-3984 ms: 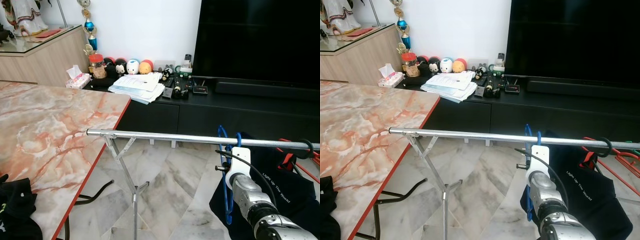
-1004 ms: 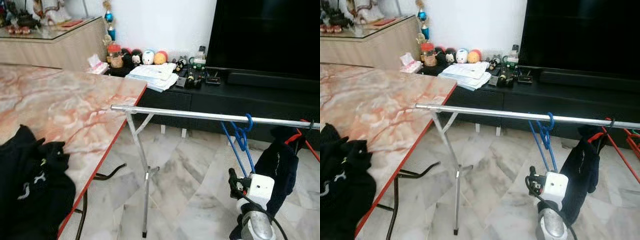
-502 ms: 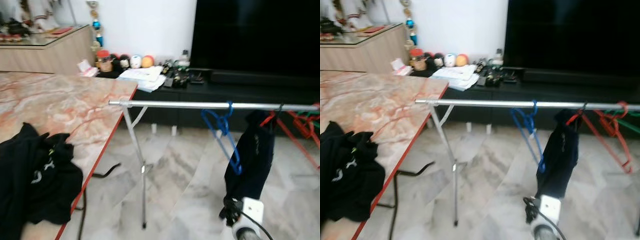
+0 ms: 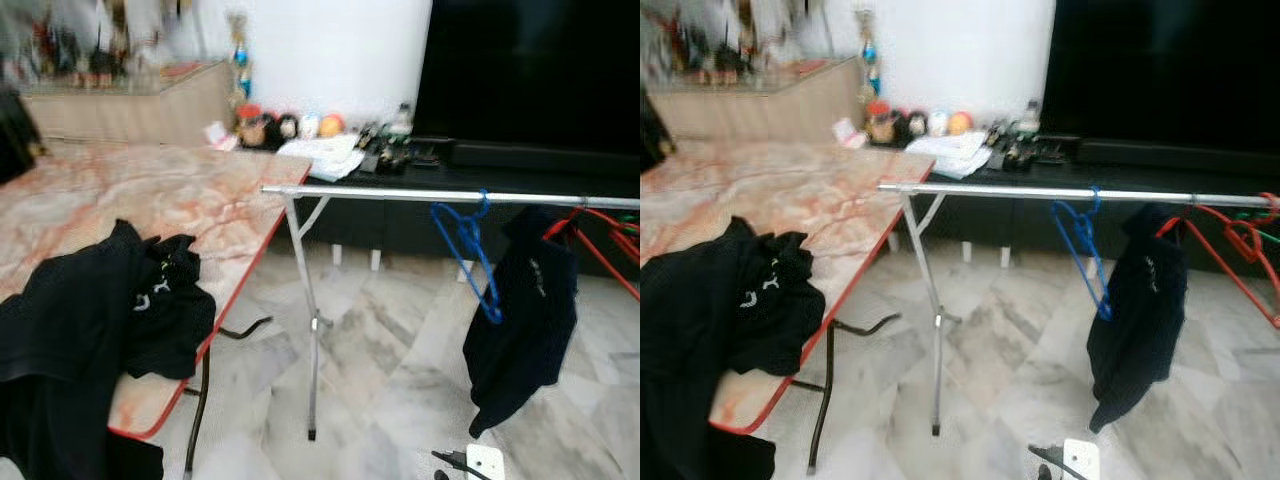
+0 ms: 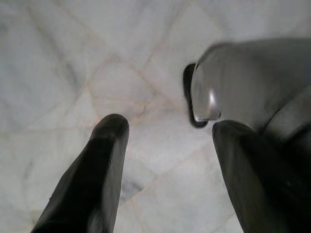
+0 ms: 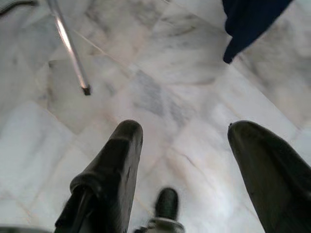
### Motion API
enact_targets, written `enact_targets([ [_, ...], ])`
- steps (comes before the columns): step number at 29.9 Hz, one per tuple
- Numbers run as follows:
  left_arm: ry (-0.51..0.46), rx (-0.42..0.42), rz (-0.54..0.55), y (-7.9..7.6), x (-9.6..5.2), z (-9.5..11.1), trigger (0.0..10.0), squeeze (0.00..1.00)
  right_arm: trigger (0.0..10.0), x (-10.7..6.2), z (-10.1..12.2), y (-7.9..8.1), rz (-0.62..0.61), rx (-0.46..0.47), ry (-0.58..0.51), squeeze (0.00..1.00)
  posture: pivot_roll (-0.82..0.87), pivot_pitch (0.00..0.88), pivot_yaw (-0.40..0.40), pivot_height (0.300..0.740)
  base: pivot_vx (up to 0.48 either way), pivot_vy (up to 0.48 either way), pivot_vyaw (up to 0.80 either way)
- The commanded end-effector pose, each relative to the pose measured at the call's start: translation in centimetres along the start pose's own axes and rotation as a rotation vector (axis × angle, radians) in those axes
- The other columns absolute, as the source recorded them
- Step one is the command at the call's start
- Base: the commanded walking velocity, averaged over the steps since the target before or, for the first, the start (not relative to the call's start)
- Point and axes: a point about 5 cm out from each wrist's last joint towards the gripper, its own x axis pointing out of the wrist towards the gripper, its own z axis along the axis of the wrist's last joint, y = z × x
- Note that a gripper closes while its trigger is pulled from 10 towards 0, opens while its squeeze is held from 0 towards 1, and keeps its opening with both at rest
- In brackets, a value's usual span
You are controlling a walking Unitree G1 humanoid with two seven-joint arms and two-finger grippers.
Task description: Hang hanger
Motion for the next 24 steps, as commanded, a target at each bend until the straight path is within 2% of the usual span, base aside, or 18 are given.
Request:
enact_targets([
  [1,0.004,0.017,-0.035,-0.9,0.0,-0.1,10.0,0.00,10.0,-0.1,-0.7,0.9,0.028,-0.015,0.035,0.00,0.06,0.000,0.025,0.740,0.000,0.000,0.00],
  [6,0.000,0.020,-0.032,-0.6,0.0,0.0,10.0,0.00,10.0,-0.4,-1.9,1.2,0.019,0.001,0.070,0.00,0.04,0.000,0.052,0.740,0.000,0.000,0.00],
  [11,0.021,0.087,-0.043,-0.6,0.0,-0.2,10.0,0.00,10.0,-0.8,-3.5,1.1,-0.002,0.039,0.125,0.00,0.03,0.000,0.056,0.740,0.000,0.000,0.00],
  [13,0.024,0.089,-0.039,-0.6,0.0,-0.3,10.0,0.00,10.0,-0.9,-3.9,0.9,-0.005,0.052,0.139,0.00,0.03,0.000,0.053,0.740,0.000,0.000,0.00],
  [16,0.026,0.090,-0.042,-0.7,0.0,-0.5,10.0,0.00,10.0,-1.0,-4.1,0.3,-0.009,0.061,0.152,0.00,0.04,0.000,0.048,0.740,0.000,-0.292,-0.80],
  [17,0.027,0.082,-0.042,-0.8,0.0,-0.6,10.0,0.00,10.0,-1.1,-4.3,0.1,-0.007,0.024,0.158,0.00,0.03,0.000,0.046,0.740,0.000,-0.304,-0.80],
  [18,0.031,0.089,-0.047,-0.9,-0.1,-0.7,10.0,0.00,10.0,-1.1,-4.2,-0.2,-0.010,0.026,0.149,0.00,0.03,0.000,0.045,0.740,0.000,-0.304,-0.45],
  [24,0.036,0.094,-0.052,-1.3,-0.1,-1.0,10.0,0.00,10.0,-1.1,-4.3,-0.8,-0.007,0.008,0.152,0.00,0.04,0.000,0.033,0.740,0.000,-0.301,0.00],
])
